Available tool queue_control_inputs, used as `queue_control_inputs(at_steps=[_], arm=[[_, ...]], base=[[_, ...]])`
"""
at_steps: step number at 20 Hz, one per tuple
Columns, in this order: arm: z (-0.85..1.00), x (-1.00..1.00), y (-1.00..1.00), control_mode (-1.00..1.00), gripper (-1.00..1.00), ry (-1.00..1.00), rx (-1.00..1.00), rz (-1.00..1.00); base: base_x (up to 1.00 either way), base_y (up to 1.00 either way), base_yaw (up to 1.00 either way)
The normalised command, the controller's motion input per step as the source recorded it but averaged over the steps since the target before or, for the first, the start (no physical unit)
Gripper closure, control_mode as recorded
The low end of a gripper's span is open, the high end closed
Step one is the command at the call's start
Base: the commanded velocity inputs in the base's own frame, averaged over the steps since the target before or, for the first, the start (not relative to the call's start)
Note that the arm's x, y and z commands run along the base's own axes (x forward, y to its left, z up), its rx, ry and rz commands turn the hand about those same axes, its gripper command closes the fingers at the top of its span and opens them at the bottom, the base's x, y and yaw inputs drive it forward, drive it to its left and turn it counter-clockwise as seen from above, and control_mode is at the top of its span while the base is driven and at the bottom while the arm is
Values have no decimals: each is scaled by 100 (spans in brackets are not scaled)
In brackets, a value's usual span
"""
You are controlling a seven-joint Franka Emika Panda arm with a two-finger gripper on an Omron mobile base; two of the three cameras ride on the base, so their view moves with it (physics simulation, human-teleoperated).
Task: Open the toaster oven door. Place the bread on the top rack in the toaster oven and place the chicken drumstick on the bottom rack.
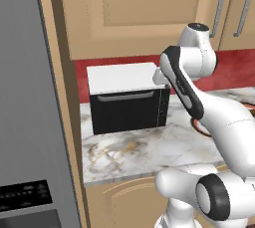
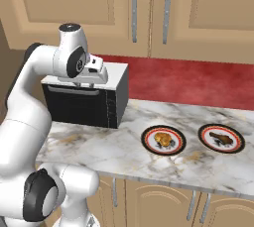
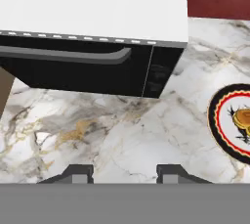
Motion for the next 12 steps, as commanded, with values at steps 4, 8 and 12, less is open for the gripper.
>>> queue_control_inputs(at_steps=[4, 8, 12], arm=[[-14, 0, 5, -100, -100, 0, -20, 0], [-29, 0, 12, -100, -100, 1, -41, 2], [-35, -2, 18, -100, -100, -16, -43, 4]], base=[[0, 0, 0], [0, 0, 0], [0, 0, 0]])
